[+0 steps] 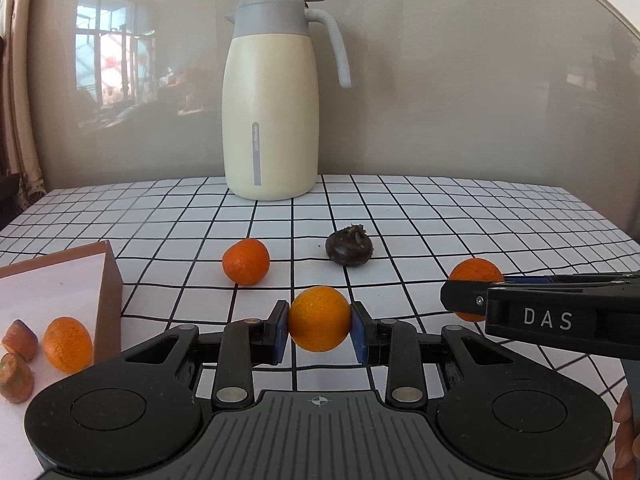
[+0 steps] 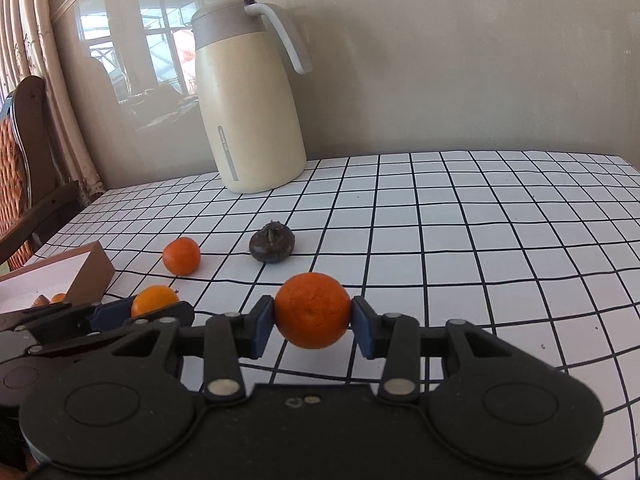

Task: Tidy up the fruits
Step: 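Carry the mandarin and orange in both grippers over the box lid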

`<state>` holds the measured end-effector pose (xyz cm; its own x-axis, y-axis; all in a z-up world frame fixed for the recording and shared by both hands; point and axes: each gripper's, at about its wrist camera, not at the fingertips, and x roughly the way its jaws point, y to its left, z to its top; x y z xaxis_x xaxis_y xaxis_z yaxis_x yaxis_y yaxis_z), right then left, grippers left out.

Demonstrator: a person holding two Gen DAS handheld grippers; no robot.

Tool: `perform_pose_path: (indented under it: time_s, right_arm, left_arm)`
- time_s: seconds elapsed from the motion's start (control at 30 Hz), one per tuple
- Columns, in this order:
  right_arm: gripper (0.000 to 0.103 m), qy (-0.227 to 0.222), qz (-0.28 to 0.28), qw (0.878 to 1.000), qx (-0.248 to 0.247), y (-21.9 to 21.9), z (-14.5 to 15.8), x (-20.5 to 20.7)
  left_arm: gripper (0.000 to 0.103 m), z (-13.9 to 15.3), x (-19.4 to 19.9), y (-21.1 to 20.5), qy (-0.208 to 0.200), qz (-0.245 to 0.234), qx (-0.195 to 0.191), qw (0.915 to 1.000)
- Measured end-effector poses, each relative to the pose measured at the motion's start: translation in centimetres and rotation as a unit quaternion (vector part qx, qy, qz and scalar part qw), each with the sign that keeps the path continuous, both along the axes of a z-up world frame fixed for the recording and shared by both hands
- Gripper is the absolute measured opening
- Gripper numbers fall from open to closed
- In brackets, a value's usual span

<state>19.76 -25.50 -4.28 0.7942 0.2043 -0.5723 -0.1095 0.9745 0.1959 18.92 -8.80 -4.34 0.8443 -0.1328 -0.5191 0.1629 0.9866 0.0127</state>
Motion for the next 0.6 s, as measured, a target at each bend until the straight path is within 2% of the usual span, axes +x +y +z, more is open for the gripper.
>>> perform_pose_path:
  time_s: [0.37, 0.6]
  right_arm:
    - [0.033, -0.014, 0.017, 1.0, -0.009, 2.6, 0.7, -4.3]
    - [0.033, -0.02, 0.036, 0.999, -0.006, 4.4, 0.9, -6.5]
  left_arm:
    - [0.032, 1.7, -4.7, 3.0, -0.031, 0.009, -0.001, 0.9995]
    - [0.032, 2.2, -7.1, 4.8, -0.036, 0.014, -0.003, 0.9993]
